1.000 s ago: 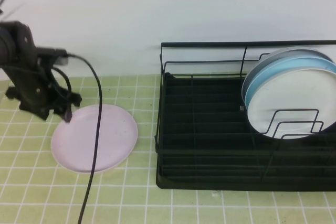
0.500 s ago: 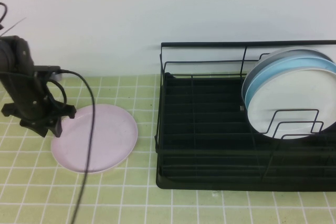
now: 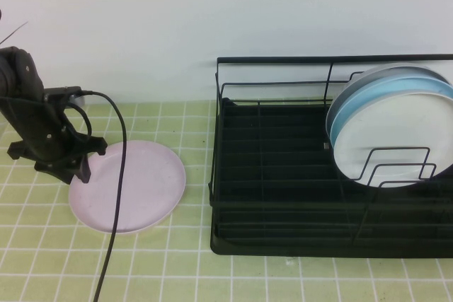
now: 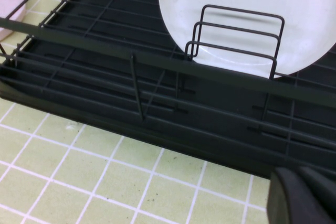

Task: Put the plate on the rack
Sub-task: Pick up the plate from the table

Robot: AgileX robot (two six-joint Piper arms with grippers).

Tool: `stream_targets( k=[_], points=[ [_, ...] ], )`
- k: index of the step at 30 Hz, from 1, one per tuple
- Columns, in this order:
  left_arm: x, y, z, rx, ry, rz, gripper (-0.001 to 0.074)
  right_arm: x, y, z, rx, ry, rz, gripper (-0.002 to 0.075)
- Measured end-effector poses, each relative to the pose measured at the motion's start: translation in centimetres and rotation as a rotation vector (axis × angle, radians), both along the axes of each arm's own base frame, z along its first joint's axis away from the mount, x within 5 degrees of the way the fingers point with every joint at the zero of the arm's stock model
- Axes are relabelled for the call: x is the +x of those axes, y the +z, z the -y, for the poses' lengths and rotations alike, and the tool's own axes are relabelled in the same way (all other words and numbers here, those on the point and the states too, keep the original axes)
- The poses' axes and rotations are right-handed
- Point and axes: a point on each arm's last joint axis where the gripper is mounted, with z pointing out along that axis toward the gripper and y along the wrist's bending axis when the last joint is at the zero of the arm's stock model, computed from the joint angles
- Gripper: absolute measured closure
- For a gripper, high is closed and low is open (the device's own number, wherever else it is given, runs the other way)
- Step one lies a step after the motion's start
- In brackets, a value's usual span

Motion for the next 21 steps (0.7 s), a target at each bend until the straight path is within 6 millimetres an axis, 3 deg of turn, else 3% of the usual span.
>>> stream_targets(
  k=[14,21],
  points=[
    [-0.1,-0.1,-0.1,0.015,-0.011,-0.01,0.0517,0.0,0.0,0.0,-0.002,0.001,0.0,0.0729],
    [-0.3,-2.3,-0.3,0.045,-0.058,-0.1,0.0517,0.0,0.0,0.0,-0.014,0.007,0.004,0.0729]
  ],
)
